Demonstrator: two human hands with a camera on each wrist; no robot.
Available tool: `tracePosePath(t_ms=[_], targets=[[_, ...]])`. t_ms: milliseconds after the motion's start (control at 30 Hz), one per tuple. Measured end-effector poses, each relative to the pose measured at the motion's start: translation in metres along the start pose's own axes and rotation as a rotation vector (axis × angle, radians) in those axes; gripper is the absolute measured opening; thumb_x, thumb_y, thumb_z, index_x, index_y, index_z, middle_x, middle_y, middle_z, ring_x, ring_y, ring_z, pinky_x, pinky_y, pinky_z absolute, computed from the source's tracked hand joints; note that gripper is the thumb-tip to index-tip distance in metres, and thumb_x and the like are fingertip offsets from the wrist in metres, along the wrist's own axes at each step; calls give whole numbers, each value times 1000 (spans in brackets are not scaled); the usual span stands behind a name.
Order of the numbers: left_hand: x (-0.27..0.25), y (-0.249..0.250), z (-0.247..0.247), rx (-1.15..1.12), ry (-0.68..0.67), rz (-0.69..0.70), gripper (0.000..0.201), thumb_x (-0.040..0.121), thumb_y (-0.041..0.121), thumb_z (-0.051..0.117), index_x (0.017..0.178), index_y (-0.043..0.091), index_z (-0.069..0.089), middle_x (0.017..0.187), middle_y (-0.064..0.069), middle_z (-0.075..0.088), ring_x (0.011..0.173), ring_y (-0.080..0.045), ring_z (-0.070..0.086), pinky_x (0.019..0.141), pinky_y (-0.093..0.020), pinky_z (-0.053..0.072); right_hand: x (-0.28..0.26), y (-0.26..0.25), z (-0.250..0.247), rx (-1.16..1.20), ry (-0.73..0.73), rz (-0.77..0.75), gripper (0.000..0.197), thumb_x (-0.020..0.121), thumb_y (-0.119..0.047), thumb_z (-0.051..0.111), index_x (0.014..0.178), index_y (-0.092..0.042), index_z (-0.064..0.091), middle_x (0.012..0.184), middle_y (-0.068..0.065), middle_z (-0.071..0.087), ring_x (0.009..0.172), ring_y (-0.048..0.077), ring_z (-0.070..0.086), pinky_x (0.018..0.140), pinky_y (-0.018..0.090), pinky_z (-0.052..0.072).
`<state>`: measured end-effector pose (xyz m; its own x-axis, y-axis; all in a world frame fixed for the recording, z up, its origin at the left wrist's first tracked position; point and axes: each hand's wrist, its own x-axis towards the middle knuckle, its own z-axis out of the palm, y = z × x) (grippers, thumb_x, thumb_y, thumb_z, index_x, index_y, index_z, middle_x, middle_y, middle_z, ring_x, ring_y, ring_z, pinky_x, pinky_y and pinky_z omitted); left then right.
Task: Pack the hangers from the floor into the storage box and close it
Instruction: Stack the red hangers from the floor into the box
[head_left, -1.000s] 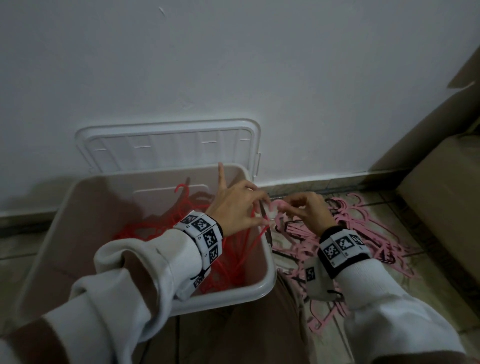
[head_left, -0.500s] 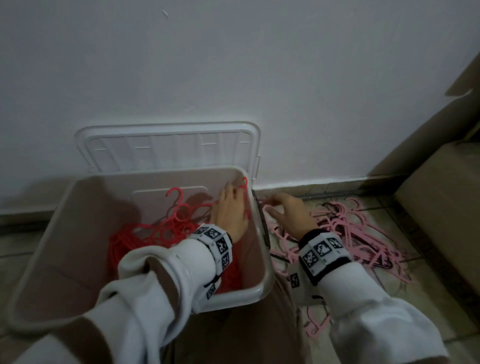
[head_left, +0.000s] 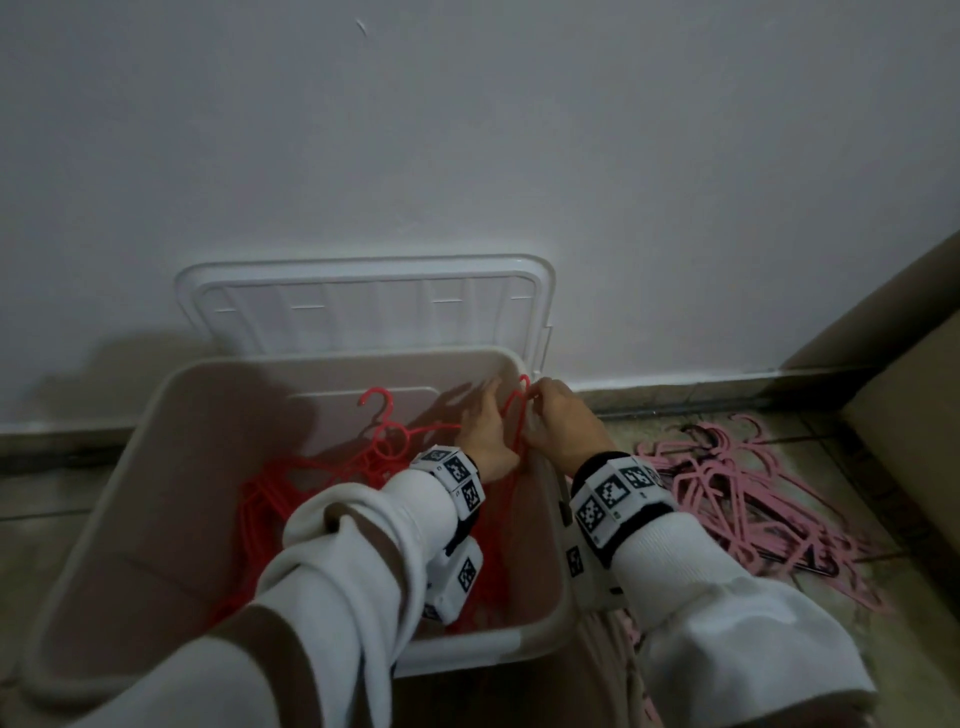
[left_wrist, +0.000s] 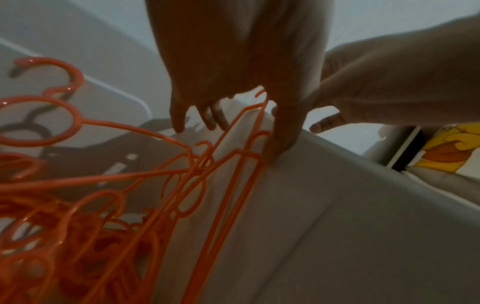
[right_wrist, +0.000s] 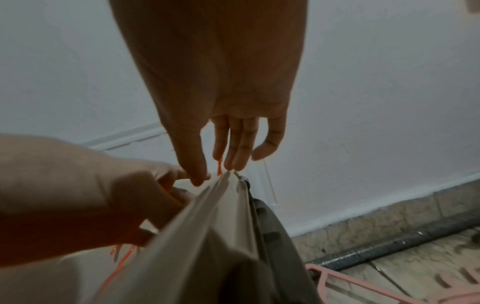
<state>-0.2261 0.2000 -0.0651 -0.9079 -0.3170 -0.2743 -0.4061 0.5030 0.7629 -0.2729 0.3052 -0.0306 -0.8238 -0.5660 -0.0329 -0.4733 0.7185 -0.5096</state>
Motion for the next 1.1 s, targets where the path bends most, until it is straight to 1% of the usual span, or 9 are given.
tracePosePath(t_ms=[100,233,400,600,833,900,967,1033,1100], targets=[[3,-2,0,-58,-10,15,52,77,9,61,127,11,45,120,-6,59,115,-22,54,100,-34,43,8,-3,0,122,-32,1,48,79,-12,65,123,-5,46,117,13,57,108,27,55,91,32,43],[20,-24,10,-160,-21,14,67,61,40,64,122,19,51,116,-4,64,109,-22,60,95,-42,48,13,-17,1,237,25,1,43,77,-3,62,118,-4,49,98,13,65,89,26,61,78,23,43],[-2,-17,-15,-232,7,66,40,75,8,61,114,9,57,107,-12,67,99,-27,63,91,-44,50,8,-27,-3,422,156,-23,28,77,-2,66,101,-7,52,71,-3,54,63,13,51,55,6,39],[-32,-19,-85,-264,3,67,20,81,8,56,65,18,49,65,-4,52,65,-22,50,65,-32,38,10,-63,0,380,-158,-155,19,88,-8,59,105,2,60,89,4,59,64,-1,53,64,6,41],[-75,-72,-168,-79,35,-244,26,91,6,49,66,13,52,28,13,46,28,2,44,37,-11,34,7,-112,18,100,-592,-194,27,90,-7,56,116,2,59,90,10,62,73,2,60,68,15,44],[-92,-79,-179,-65,9,-326,27,97,13,42,71,13,51,36,10,54,26,3,42,29,-10,28,4,-120,16,61,-649,-178,30,91,-1,52,120,7,54,90,14,60,55,-2,54,54,11,42],[-99,-84,-187,12,-26,-324,25,97,7,40,109,-8,56,89,-15,71,53,2,61,29,-9,32,3,-122,13,-38,-644,-171,33,92,-5,52,124,5,52,100,18,59,66,7,53,58,13,40],[-105,-82,-195,29,-35,-320,37,97,3,39,130,-14,42,130,-27,51,94,-16,60,51,-6,47,5,-120,11,-110,-634,-149,35,92,-10,54,124,1,52,115,21,60,80,14,54,63,14,40],[-110,-81,-201,16,-43,-312,37,97,4,38,131,-10,41,133,-24,50,94,-21,57,67,-7,46,6,-117,9,-127,-644,-98,34,91,-10,55,123,2,53,118,26,59,85,19,57,71,21,45]])
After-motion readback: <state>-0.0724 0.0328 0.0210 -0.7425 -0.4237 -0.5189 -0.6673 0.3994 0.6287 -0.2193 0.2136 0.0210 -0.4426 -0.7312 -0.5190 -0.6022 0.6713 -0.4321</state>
